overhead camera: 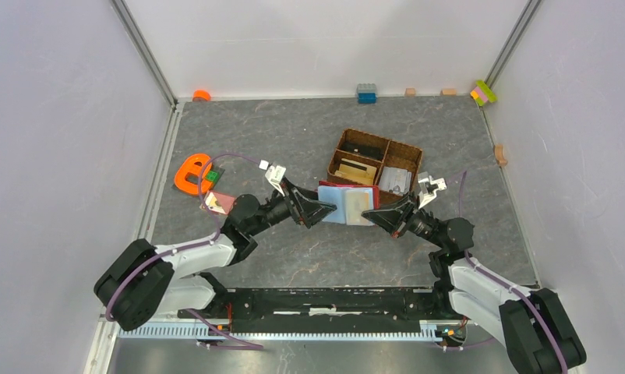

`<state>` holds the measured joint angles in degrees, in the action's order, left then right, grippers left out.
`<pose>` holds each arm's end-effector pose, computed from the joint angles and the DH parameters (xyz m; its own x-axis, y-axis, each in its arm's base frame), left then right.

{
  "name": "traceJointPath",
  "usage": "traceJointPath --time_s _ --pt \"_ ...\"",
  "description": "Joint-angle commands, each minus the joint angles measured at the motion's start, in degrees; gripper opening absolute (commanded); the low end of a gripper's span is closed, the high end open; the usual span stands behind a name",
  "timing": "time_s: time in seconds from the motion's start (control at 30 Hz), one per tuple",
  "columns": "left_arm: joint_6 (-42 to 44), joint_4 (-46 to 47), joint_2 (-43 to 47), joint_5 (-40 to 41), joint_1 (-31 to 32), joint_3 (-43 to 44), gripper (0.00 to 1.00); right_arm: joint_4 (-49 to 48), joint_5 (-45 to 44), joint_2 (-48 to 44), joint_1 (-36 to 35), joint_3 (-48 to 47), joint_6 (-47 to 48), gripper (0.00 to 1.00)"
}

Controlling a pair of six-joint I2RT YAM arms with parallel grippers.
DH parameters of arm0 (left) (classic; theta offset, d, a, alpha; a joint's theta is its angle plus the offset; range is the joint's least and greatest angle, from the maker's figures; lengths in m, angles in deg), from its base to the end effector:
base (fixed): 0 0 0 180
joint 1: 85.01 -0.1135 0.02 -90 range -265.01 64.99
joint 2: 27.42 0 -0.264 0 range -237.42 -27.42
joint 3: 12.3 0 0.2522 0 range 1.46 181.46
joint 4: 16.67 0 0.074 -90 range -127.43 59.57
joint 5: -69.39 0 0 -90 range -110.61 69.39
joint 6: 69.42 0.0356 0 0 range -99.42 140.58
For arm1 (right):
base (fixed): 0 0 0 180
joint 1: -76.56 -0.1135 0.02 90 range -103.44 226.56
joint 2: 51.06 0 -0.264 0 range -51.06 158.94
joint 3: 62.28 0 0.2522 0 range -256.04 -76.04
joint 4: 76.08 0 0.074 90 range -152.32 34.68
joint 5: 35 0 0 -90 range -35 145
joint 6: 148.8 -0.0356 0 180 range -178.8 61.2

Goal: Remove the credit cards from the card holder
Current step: Remove the credit card from the card holder.

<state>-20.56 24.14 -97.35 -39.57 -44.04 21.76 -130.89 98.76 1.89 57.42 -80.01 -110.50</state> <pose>0.1744 -0.1668 0.2230 -0.5198 -0.3727 -0.7687 0.6938 0.3408 -0.6344 0.1439 0.0760 0.2122 -0.4726 0.4359 -0.7659 -0.7769 0.2042 0.5956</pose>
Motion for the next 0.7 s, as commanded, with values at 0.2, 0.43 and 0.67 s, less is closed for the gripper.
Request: traceJointPath --time_s 0.2,0.43,0.67 --pt "-3.3 7.4 -0.3 -10.4 0.5 3.2 0.97 -7.6 1.8 1.8 -0.5 -1.0 -2.6 0.0" --pt "-6.1 11.5 -1.0 -11.8 0.5 3.0 0.65 -5.7 1.0 3.5 -0.5 -1.2 -1.5 0.04" --pt "-4.5 8.1 1.3 -8.4 0.5 2.2 0.38 -3.2 -0.1 5.0 -0.8 -1.4 0.5 0.11"
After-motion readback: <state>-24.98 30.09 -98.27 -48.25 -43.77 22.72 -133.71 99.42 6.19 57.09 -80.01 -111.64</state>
